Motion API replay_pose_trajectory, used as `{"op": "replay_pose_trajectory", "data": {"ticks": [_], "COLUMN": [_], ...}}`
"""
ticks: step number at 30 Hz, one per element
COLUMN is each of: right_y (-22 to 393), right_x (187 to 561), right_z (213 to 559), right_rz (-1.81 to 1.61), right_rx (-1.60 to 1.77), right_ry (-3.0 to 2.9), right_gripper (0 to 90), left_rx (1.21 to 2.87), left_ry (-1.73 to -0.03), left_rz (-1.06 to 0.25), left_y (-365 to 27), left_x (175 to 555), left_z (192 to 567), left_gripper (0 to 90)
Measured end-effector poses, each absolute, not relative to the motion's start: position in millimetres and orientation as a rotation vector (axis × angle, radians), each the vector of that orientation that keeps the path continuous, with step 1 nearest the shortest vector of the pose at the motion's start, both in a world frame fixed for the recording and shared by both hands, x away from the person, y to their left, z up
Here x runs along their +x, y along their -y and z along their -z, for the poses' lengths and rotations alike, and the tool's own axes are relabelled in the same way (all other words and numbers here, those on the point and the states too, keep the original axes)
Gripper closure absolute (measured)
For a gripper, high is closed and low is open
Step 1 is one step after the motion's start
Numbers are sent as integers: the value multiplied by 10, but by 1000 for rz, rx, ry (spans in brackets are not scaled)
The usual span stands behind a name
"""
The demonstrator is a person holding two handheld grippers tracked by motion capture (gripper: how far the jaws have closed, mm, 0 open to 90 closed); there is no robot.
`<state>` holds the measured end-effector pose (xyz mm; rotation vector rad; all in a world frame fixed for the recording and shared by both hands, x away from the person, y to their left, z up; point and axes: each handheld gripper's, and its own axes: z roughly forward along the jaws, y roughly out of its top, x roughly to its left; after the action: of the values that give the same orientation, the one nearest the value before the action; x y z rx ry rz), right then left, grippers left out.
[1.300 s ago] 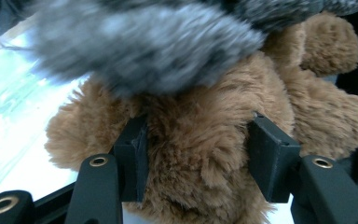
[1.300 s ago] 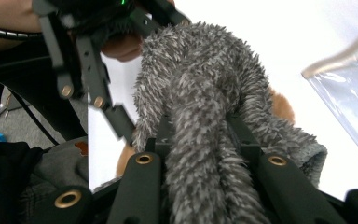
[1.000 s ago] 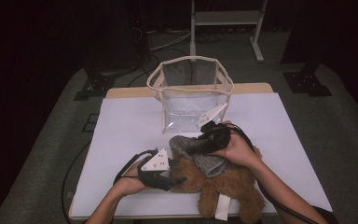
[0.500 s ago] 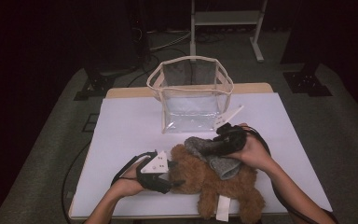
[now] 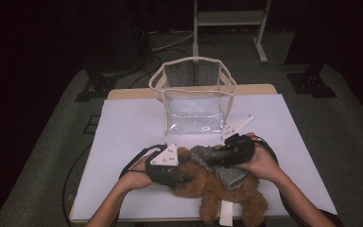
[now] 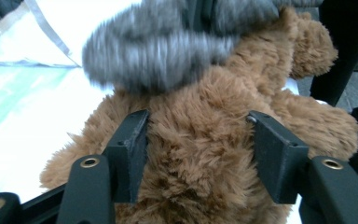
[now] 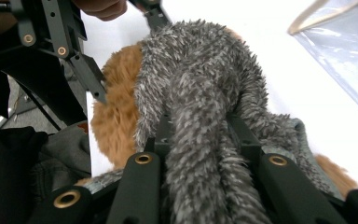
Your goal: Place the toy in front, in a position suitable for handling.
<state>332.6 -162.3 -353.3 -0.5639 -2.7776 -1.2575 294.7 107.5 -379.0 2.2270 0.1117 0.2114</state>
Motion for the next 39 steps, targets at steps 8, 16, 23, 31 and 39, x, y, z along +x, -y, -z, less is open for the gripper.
{"op": "replay_pose_trajectory", "data": {"ticks": [8, 16, 23, 31, 39], "right_y": [1868, 1816, 2318, 2322, 2159], "right_x": [3268, 3235, 3046, 3024, 3242], "right_z": [3529, 3506, 3440, 3693, 3796], "right_rz": [1301, 1316, 1356, 1394, 1424], "right_rx": [-657, -608, -735, -800, -794], "right_ry": [2776, 2783, 2785, 2741, 2696], "right_gripper": [692, 688, 686, 682, 687], "left_rx": [2262, 2257, 2249, 2302, 2337], "left_ry": [-82, -99, -162, -209, -82], "left_rz": [-217, -215, -216, -273, -267], "left_y": [-1116, -947, -1049, -1050, -915], "left_x": [2882, 3055, 3109, 3119, 3109], "left_z": [3756, 3781, 3809, 3758, 3691], "left_gripper": [394, 326, 341, 367, 185]}}
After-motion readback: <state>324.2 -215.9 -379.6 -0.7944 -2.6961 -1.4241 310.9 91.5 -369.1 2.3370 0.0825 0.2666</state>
